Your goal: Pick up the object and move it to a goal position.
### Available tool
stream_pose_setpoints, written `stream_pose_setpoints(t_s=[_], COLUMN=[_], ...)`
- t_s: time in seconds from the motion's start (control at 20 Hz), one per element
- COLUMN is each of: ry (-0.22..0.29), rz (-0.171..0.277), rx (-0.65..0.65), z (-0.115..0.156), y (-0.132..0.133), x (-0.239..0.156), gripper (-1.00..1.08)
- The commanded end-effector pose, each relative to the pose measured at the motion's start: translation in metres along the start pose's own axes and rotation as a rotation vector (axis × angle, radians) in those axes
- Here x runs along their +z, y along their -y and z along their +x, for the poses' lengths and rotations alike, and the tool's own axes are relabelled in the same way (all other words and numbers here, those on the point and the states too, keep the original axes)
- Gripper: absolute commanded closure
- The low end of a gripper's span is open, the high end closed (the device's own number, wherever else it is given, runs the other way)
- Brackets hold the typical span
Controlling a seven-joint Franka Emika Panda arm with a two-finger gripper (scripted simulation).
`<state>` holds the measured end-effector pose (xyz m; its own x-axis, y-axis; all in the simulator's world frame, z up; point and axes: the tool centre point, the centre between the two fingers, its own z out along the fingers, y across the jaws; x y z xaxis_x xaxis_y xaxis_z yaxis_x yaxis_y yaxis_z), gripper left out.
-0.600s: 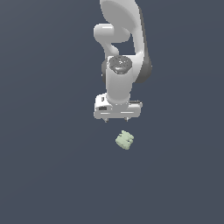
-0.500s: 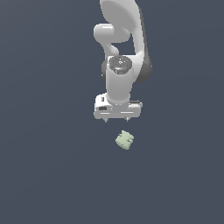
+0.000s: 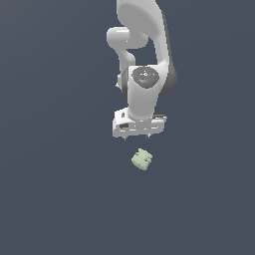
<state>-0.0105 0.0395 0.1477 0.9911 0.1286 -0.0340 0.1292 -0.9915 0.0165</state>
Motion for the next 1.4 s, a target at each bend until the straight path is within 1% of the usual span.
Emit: stream_pose_setpoints(t_s=[0.0,0.3,0.6,0.85,1.35], ry=[0.000,-0.002,-0.005,-0.008,-0.017], rz=[-0.001,0.001,0.006,0.011,0.021], rx=[-0.004,0.032,0.115,0.223,0.494], z=[0.000,0.003,0.009,0.017,0.036], y=[0.000,0.000,0.003,0.007,0.015], x=[0.000,0.002,0.008,0.015,0.035], gripper=[-0.92,-0.92,-0.92,-0.92,-0.92])
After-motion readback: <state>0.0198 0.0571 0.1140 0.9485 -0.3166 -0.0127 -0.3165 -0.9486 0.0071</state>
